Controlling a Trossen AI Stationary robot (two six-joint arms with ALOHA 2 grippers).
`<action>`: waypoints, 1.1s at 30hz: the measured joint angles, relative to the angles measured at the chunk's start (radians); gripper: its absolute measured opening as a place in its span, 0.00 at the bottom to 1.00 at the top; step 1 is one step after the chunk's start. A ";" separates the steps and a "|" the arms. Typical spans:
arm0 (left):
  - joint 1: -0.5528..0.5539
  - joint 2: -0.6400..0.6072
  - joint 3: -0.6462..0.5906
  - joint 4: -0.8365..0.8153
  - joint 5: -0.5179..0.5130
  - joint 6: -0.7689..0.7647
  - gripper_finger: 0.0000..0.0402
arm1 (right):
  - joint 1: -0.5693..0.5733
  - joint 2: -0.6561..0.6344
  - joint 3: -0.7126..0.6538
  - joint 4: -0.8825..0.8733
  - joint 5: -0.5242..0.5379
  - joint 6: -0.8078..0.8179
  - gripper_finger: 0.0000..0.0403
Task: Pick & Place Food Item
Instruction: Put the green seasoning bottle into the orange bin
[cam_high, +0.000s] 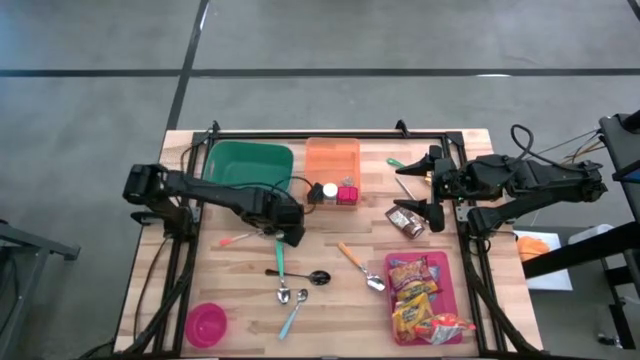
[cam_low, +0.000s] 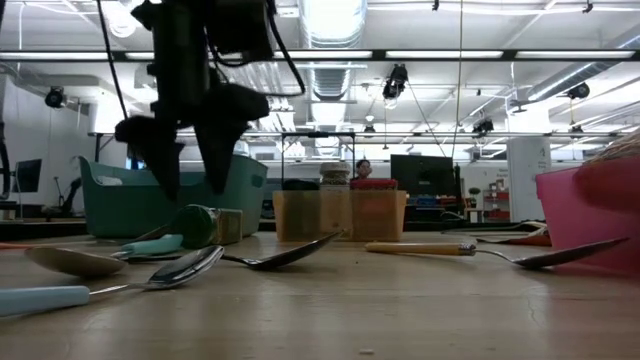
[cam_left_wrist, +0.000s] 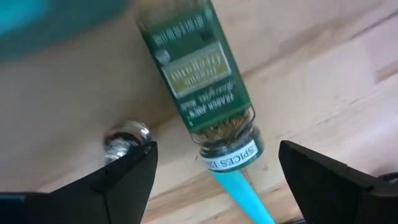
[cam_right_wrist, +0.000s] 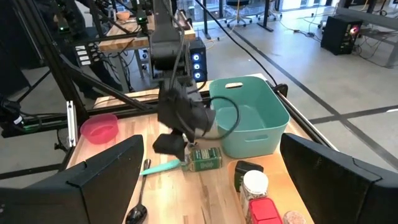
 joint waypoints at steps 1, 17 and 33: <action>0.000 0.017 0.000 0.008 0.013 0.000 0.85 | 0.000 0.000 0.000 -0.002 0.000 0.000 0.93; 0.004 0.125 0.000 0.076 0.064 0.038 0.84 | 0.001 0.000 -0.001 -0.002 0.000 0.000 0.93; 0.005 0.123 0.001 0.073 0.059 0.215 0.45 | 0.001 0.000 -0.001 -0.002 0.000 0.024 0.93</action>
